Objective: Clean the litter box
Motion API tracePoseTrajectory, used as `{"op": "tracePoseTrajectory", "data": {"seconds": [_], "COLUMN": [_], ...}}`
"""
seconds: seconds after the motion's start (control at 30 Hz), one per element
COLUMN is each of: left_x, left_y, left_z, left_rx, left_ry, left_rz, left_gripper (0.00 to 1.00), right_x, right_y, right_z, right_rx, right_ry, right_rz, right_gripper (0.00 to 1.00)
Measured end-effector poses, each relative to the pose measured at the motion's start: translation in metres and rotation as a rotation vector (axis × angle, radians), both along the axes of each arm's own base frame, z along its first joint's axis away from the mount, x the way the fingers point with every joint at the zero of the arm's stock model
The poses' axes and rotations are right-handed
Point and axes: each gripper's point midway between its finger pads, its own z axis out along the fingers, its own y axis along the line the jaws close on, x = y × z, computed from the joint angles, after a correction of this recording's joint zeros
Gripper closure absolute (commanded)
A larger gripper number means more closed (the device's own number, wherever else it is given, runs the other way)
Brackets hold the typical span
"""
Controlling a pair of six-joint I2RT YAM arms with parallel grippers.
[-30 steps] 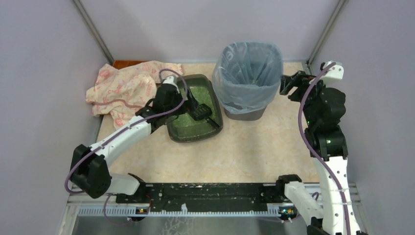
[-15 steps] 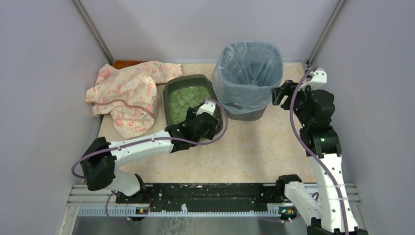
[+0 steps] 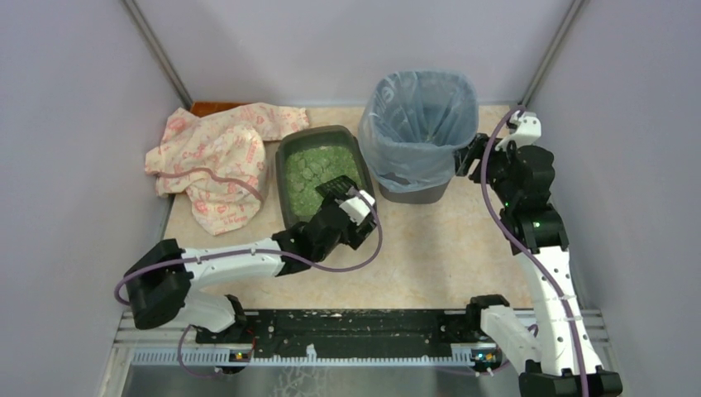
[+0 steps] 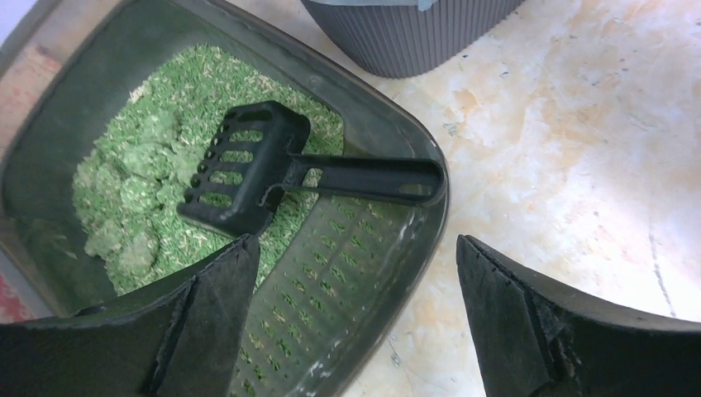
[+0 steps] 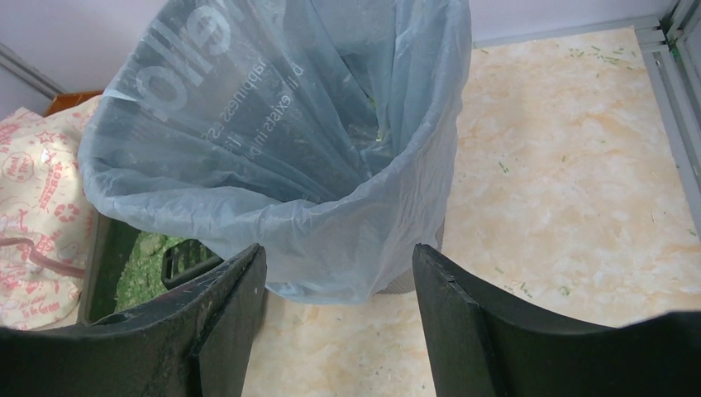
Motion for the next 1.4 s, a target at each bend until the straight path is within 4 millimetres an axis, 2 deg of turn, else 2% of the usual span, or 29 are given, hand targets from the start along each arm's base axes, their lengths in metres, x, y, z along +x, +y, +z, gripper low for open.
{"op": "tracePoseTrajectory", "data": {"seconds": [0.07, 0.2, 0.33, 0.63, 0.83, 0.97, 1.13, 1.23, 1.3, 1.37, 1.4], "left_x": [0.005, 0.014, 0.017, 0.025, 0.039, 0.049, 0.050, 0.054, 0.058, 0.064, 0.066], "left_y": [-0.002, -0.002, -0.004, -0.020, -0.023, -0.020, -0.022, -0.020, -0.020, -0.019, -0.018], "left_z": [-0.003, -0.022, -0.028, -0.011, 0.002, 0.000, -0.005, -0.009, -0.012, -0.013, -0.013], "left_rx": [0.027, 0.118, 0.150, 0.109, 0.089, 0.106, 0.123, 0.137, 0.143, 0.140, 0.141], "left_ry": [-0.026, -0.051, -0.073, -0.119, -0.144, -0.146, -0.137, -0.128, -0.122, -0.121, -0.120], "left_rz": [-0.002, 0.004, -0.007, -0.033, -0.013, 0.002, -0.016, -0.007, 0.005, 0.017, 0.024], "left_gripper": [0.05, 0.05, 0.05, 0.06, 0.06, 0.06, 0.07, 0.17, 0.30, 0.53, 0.70], "right_x": [0.002, 0.003, 0.003, 0.004, 0.004, 0.004, 0.006, 0.008, 0.008, 0.008, 0.008], "right_y": [0.000, 0.000, 0.000, 0.000, 0.000, 0.000, 0.001, 0.001, 0.001, 0.001, 0.001], "right_z": [0.000, -0.001, -0.002, -0.005, -0.005, -0.005, -0.012, -0.018, -0.021, -0.022, -0.021], "right_rx": [0.000, 0.000, 0.000, -0.001, -0.001, -0.001, -0.001, -0.002, -0.003, -0.003, -0.003], "right_ry": [-0.001, 0.002, 0.005, 0.012, 0.012, 0.011, 0.025, 0.037, 0.043, 0.046, 0.045], "right_rz": [0.000, 0.000, 0.000, 0.000, 0.000, 0.000, 0.001, 0.000, 0.000, 0.000, 0.001], "right_gripper": [0.35, 0.35, 0.35, 0.35, 0.35, 0.35, 0.35, 0.35, 0.35, 0.35, 0.35]}}
